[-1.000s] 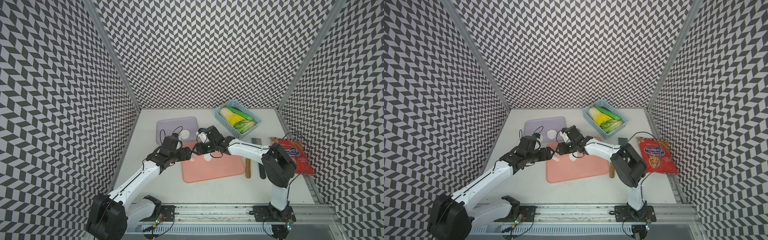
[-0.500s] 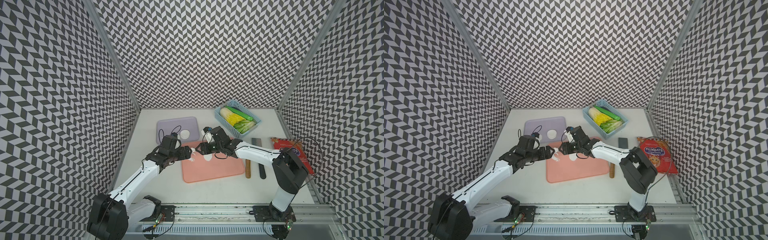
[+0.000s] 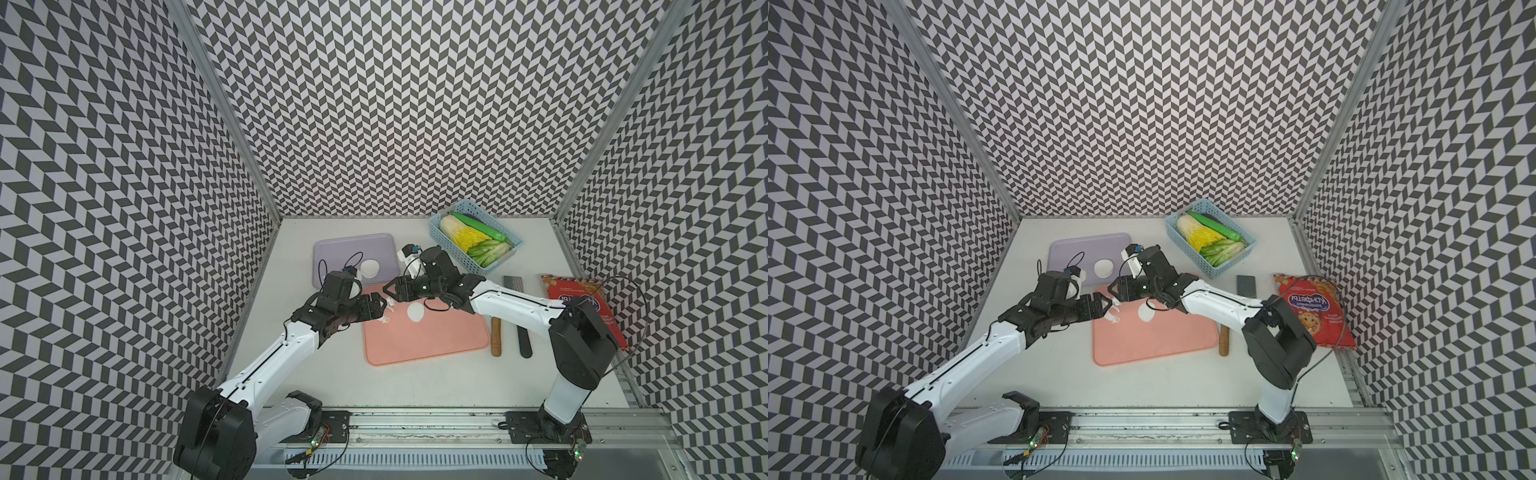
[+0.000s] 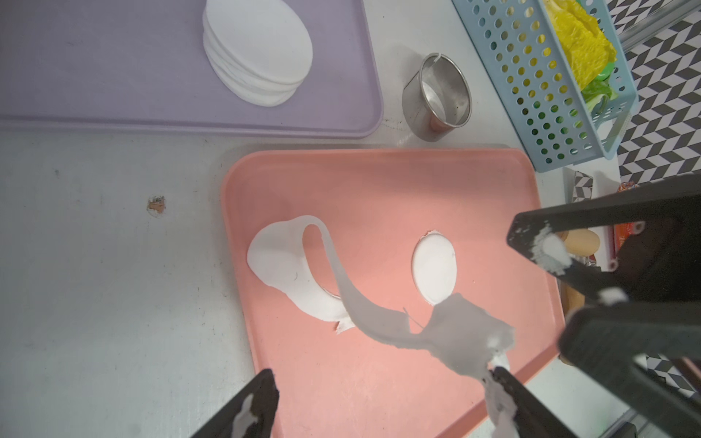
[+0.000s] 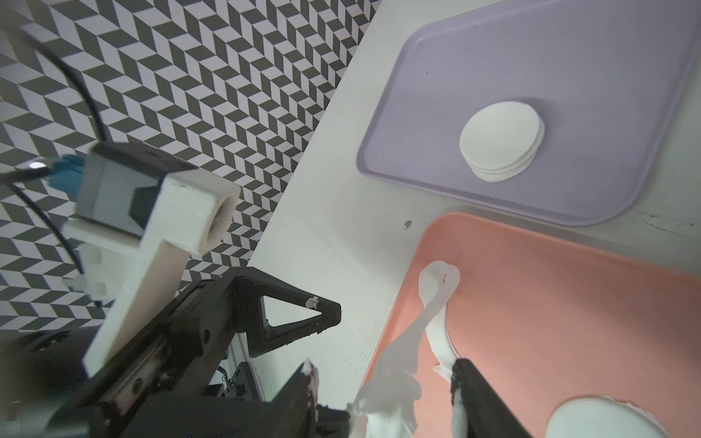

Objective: Roll out the dumpling wrappers from the dough
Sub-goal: Place the dumpling mold at the center of the board.

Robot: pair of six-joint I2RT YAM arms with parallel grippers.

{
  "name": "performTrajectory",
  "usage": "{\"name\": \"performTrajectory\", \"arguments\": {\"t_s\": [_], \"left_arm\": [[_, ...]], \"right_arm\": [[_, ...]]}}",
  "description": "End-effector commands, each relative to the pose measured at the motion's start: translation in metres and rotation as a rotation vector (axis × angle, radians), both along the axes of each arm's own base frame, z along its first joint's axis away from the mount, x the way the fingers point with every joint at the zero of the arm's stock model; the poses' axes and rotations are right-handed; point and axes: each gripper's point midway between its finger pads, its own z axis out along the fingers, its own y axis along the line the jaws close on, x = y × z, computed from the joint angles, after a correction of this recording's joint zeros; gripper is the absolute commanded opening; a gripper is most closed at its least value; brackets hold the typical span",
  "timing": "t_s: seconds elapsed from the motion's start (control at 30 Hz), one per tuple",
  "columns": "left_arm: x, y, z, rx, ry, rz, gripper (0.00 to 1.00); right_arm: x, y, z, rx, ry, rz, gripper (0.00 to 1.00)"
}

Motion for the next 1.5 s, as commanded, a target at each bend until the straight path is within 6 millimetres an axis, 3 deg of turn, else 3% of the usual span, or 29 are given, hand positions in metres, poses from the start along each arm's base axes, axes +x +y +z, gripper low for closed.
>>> {"name": "performTrajectory", "arguments": {"t_s": [0.0, 0.13, 0.43, 0.6, 0.77, 0.87, 1.03, 1.33, 1.47], "left_arm": [[0.005, -0.002, 0.017, -0.029, -0.07, -0.005, 0.88], [0.01, 0.001, 0.029, -0.034, -0.119, 0.016, 0.88], [0.012, 0.009, 0.022, -0.012, -0.102, 0.039, 0.88], [0.009, 0.016, 0.01, -0.002, -0.06, 0.069, 0.84], [0.007, 0.016, 0.004, -0.003, -0.015, 0.063, 0.9], [0.007, 0.015, 0.005, -0.008, -0.011, 0.06, 0.93], [0.004, 0.013, 0.003, -0.02, 0.008, 0.047, 0.94], [0.002, 0.011, 0.019, -0.042, -0.015, 0.036, 0.93], [0.003, 0.016, 0.021, -0.032, -0.022, 0.052, 0.93]], "right_arm": [[-0.01, 0.01, -0.025, -0.05, 0.023, 0.05, 0.58], [-0.017, 0.004, -0.045, -0.105, 0.05, 0.057, 0.56], [-0.009, -0.007, -0.04, -0.143, 0.005, -0.003, 0.55], [-0.008, -0.015, -0.028, -0.111, -0.021, -0.04, 0.54], [-0.021, -0.023, -0.006, -0.037, -0.096, -0.035, 0.57], [-0.032, -0.017, 0.011, 0.004, -0.148, 0.003, 0.59], [-0.048, 0.009, 0.029, 0.032, -0.209, 0.092, 0.59], [-0.03, 0.021, 0.015, -0.009, -0.205, 0.055, 0.57], [-0.035, 0.023, 0.016, 0.01, -0.209, 0.084, 0.56]]}}
